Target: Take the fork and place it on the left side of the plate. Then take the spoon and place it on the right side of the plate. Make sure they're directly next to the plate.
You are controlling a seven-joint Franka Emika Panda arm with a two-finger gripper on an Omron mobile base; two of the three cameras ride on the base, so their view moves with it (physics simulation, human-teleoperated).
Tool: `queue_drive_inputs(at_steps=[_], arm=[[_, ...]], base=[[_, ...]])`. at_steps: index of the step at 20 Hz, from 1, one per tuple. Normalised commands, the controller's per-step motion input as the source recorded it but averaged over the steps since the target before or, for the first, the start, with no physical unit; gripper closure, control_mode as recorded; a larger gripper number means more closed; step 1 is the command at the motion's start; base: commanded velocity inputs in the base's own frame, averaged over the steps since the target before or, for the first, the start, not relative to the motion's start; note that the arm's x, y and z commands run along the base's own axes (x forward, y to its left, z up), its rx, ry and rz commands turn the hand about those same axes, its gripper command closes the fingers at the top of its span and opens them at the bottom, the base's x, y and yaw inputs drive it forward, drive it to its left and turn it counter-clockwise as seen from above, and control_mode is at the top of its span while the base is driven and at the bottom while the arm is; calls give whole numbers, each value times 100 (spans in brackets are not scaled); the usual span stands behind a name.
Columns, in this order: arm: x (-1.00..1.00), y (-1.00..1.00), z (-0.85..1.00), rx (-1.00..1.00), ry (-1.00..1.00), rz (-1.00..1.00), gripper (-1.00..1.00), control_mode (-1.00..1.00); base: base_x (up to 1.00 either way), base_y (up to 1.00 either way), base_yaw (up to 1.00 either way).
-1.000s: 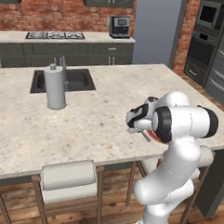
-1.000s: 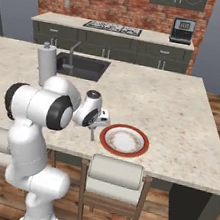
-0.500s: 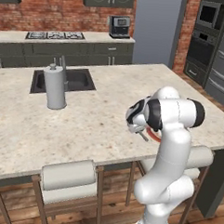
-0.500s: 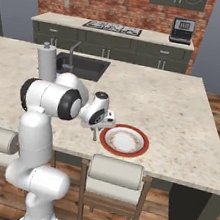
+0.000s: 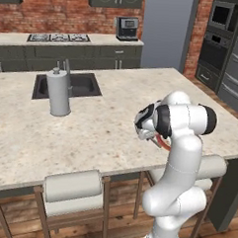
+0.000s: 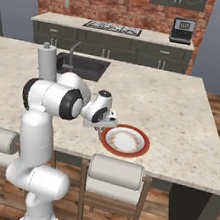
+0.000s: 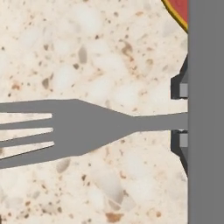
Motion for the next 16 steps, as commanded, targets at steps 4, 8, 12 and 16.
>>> queue_drive_inputs(at_steps=[4,8,12,16], arm=[[-44,0,30,0,-9,0,-100,-100],[-59,0,63,0,-17,0,-100,-100],[-57,0,98,0,-19,0,-100,-100],[-79,7,100,0,-8,0,-100,-100]], base=[[0,0,0],[0,0,0],[0,0,0],[0,0,0]])
